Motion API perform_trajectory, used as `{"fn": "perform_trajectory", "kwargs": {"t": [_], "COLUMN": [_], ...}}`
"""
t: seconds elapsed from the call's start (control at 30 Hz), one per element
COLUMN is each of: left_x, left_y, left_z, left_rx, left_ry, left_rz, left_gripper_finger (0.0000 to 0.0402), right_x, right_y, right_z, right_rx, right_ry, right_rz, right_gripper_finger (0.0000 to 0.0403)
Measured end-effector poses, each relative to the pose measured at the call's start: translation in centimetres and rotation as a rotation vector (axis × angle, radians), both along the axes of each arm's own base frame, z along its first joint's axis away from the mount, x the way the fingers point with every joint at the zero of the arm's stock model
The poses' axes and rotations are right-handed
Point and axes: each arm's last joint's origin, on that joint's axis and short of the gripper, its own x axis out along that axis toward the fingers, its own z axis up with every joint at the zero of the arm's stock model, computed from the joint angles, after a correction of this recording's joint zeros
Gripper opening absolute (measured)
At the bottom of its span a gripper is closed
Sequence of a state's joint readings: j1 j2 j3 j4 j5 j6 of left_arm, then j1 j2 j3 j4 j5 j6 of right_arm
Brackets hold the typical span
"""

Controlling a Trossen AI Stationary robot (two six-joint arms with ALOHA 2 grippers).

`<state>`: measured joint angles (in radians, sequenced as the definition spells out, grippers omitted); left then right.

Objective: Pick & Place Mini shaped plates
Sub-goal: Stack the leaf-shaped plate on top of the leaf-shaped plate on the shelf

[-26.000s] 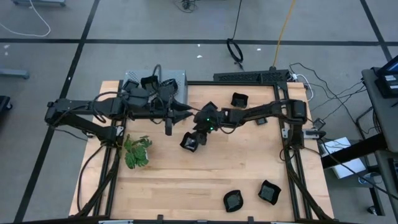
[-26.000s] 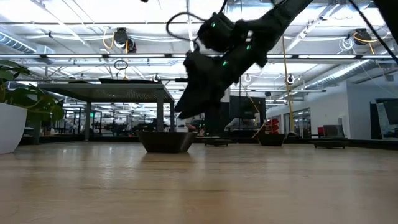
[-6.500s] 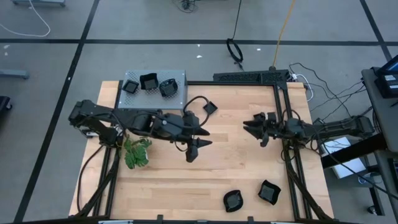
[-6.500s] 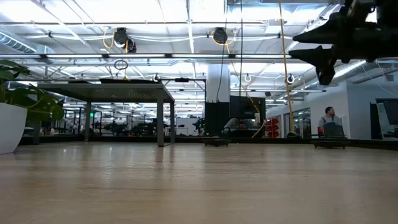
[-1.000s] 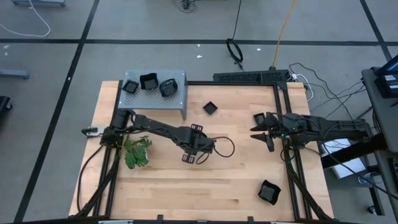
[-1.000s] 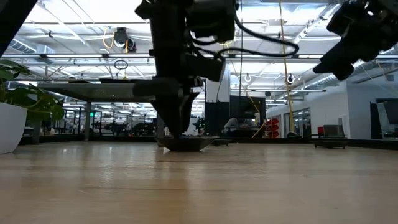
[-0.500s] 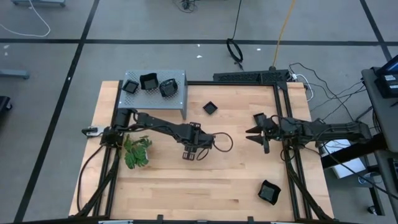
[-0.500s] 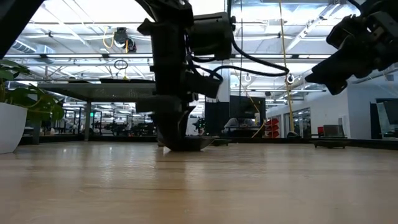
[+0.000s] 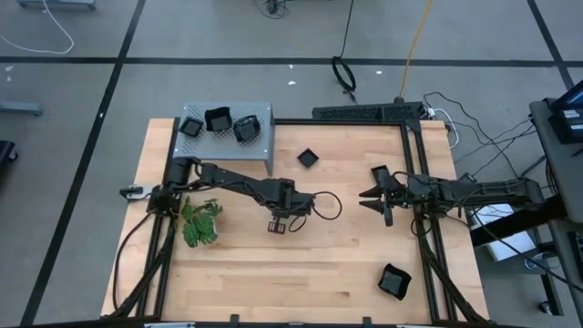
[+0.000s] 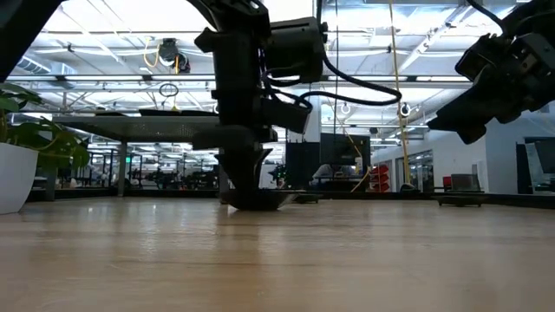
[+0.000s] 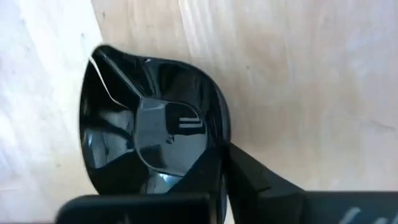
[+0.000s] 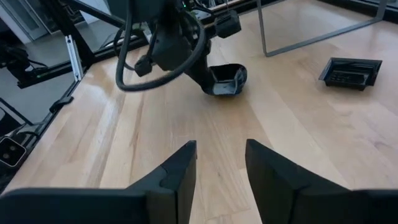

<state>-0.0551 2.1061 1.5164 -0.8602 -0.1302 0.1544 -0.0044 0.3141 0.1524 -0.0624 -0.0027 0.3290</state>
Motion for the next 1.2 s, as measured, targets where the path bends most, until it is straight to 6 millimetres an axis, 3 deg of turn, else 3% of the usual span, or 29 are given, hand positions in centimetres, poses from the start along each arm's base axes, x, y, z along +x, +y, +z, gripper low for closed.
{"fn": "perform_trajectory", "kwargs": {"t": [0.17, 0.27, 0.4, 0.6, 0.8, 0.93, 1.07, 1.2], "left_x": [0.1, 0.4, 0.6, -0.2, -3.1, -5.8, -8.3, -9.7], "left_y": [-0.4, -0.8, -1.4, -1.2, 1.4, 4.4, 7.4, 10.2], "left_z": [0.9, 2.5, 5.7, 12.3, 18.4, 21.6, 23.2, 23.1], "left_rx": [-0.027, -0.041, -0.048, 0.053, 0.284, 0.363, 0.384, 0.413], "left_ry": [-0.02, -0.071, -0.174, -0.38, -0.55, -0.66, -0.702, -0.646], "left_rz": [0.013, 0.016, 0.021, 0.067, 0.201, 0.459, 0.701, 0.818], "left_gripper_finger": [0.0011, 0.0005, 0.0012, 0.0006, 0.0018, 0.0005, 0.0011, 0.0015], "right_x": [0.0, 0.0, 0.0, 0.0, -0.1, 0.0, 0.0, 0.0], "right_y": [0.0, 0.0, 0.0, 0.0, 0.0, 0.0, 0.0, 0.0], "right_z": [0.0, 0.0, 0.0, -0.2, -0.2, -0.2, -0.2, -0.2], "right_rx": [0.031, 0.061, 0.098, 0.099, 0.098, 0.098, 0.097, 0.096], "right_ry": [-0.003, 0.0, 0.003, 0.021, 0.022, 0.02, 0.022, 0.022], "right_rz": [-0.011, -0.021, -0.036, -0.034, -0.035, -0.034, -0.035, -0.034], "right_gripper_finger": [0.0125, 0.0125, 0.0125, 0.0125, 0.0126, 0.0126, 0.0126, 0.0126]}}
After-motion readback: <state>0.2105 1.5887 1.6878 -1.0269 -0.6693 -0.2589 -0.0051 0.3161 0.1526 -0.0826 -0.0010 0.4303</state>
